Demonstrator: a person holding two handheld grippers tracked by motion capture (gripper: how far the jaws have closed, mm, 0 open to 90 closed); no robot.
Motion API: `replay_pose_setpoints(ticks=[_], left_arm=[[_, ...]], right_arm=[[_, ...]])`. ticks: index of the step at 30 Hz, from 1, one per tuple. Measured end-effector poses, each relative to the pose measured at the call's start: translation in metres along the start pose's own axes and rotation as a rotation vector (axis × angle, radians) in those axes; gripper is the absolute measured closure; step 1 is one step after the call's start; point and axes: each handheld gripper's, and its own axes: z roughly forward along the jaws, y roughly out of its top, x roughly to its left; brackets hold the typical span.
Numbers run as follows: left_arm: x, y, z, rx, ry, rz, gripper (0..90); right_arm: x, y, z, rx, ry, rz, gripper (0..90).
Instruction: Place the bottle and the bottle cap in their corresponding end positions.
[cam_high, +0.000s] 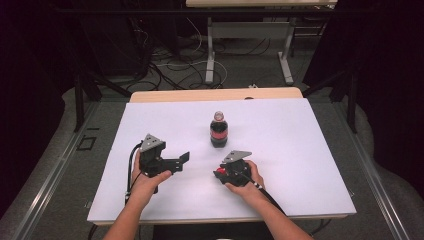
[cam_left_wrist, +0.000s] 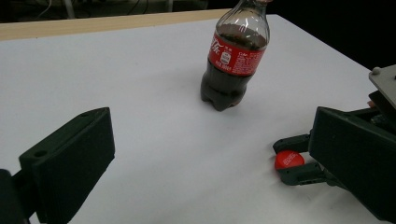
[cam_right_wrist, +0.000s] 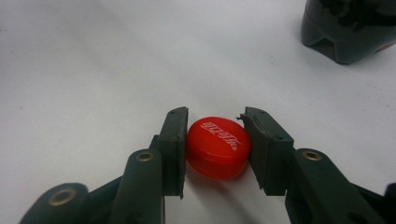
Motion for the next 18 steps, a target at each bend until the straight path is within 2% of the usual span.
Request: replay_pose_setpoints(ticks=[5, 6, 11, 12, 15, 18], left_arm=[[0.0006, -0.0003, 0.0004, 0.004, 0.001, 0.007, 0.6], [0.0006, -0.0006, 0.0005, 0.005, 0.002, 0.005, 0.6], [0.0002, -0.0010, 0.0016, 0.008, -0.003, -0.001, 0.6], [0.0001, -0.0010, 0.0020, 0.007, -0.004, 0.001, 0.6], [0.0006, -0.0013, 0.0023, 0.010, 0.000, 0.010, 0.6], [0.0012, -0.0018, 0.0026, 0.014, 0.002, 0.008, 0.6]], right_arm=[[-0.0004, -0.0004, -0.0024, 0.017, 0.008, 0.000, 59.5], [0.0000, -0.0010, -0.0015, -0.001, 0.004, 0.003, 58.7], [0.0003, -0.0013, -0.0013, -0.003, 0.011, -0.001, 54.9], [0.0006, -0.0009, -0.0027, 0.015, 0.010, 0.001, 54.2], [0.0006, -0.0003, -0.0035, -0.021, 0.006, 0.006, 51.6], [-0.0012, 0.0042, -0.0099, -0.022, 0.011, -0.001, 47.7]])
